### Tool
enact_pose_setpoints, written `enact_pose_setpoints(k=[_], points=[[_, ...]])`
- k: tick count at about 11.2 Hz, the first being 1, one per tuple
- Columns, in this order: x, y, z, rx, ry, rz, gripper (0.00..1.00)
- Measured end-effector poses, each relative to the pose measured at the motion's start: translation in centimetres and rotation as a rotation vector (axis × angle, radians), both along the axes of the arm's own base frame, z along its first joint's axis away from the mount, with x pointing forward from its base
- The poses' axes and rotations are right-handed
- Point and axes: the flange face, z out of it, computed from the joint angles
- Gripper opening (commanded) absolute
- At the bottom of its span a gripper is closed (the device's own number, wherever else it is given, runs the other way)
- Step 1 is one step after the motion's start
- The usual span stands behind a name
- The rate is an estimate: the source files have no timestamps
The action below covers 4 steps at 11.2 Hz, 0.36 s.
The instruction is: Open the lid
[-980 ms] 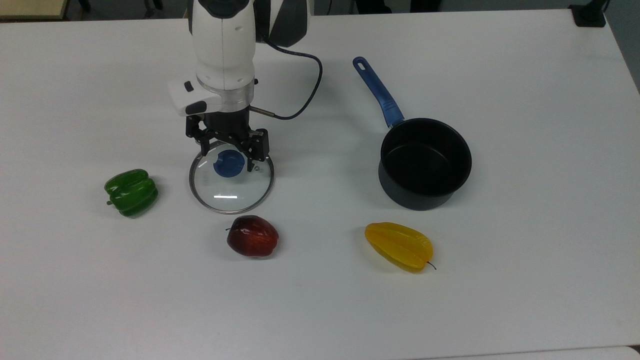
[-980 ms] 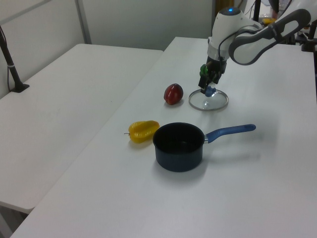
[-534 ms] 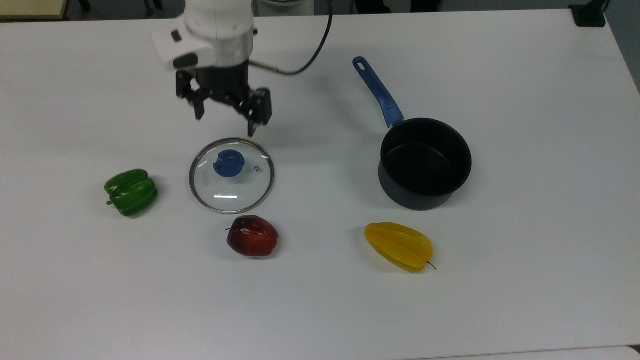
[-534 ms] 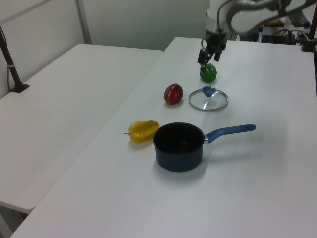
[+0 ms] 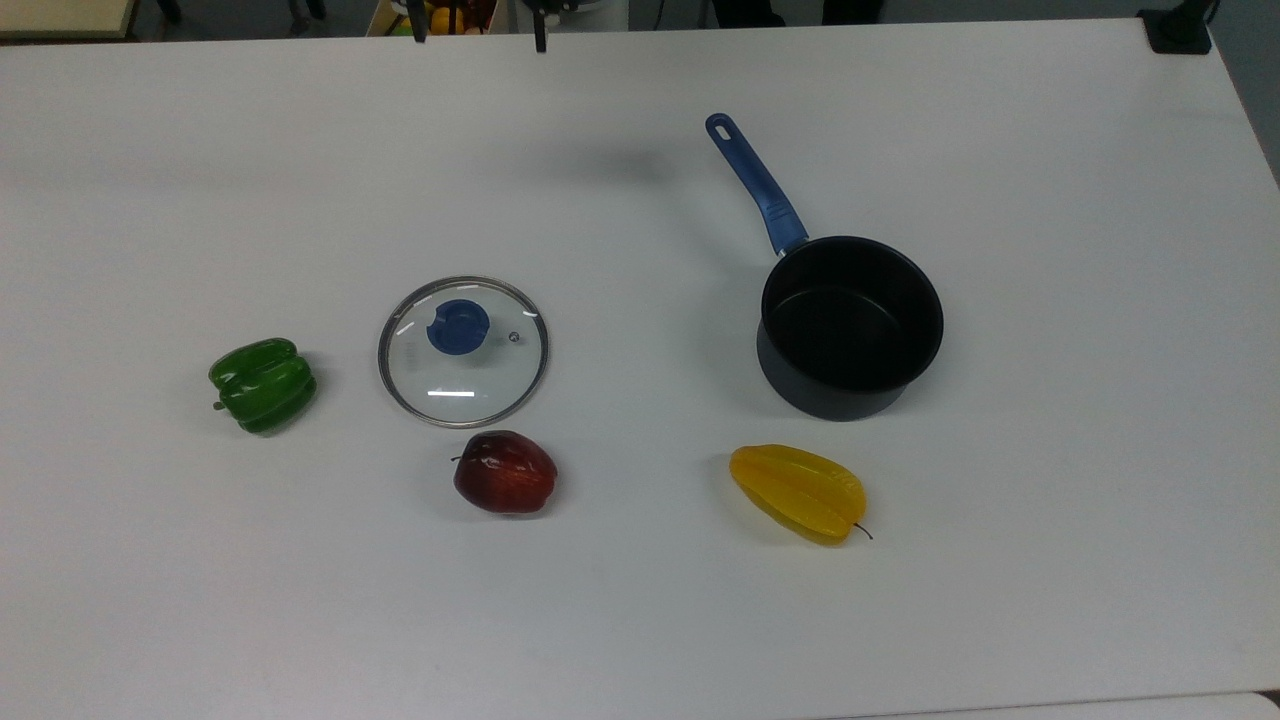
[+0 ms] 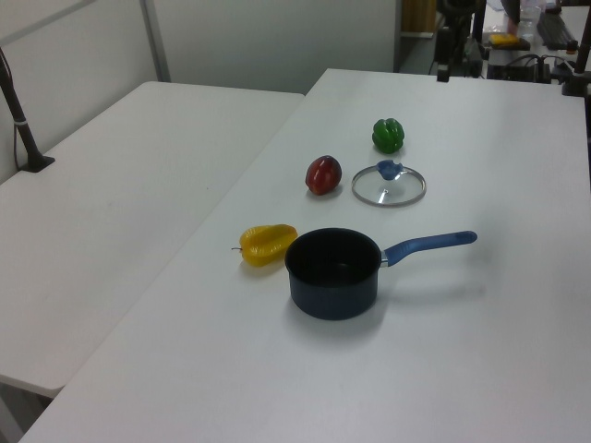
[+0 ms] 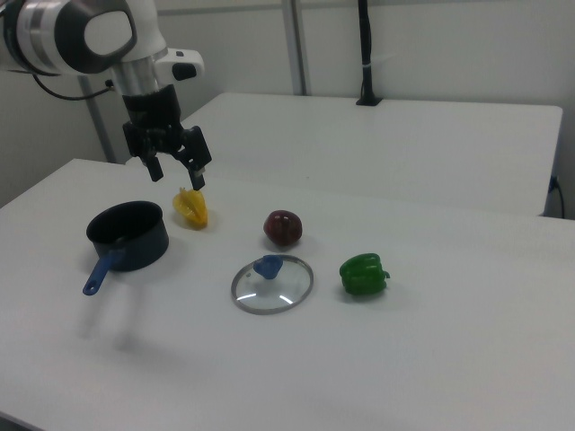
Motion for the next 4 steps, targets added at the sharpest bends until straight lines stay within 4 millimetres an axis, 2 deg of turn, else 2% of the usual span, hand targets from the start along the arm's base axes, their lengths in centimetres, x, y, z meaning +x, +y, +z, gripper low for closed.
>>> enact_pose_setpoints(k=[4], points=[[-1.58, -1.29, 0.51, 0.003, 0.019, 0.008, 1.0]])
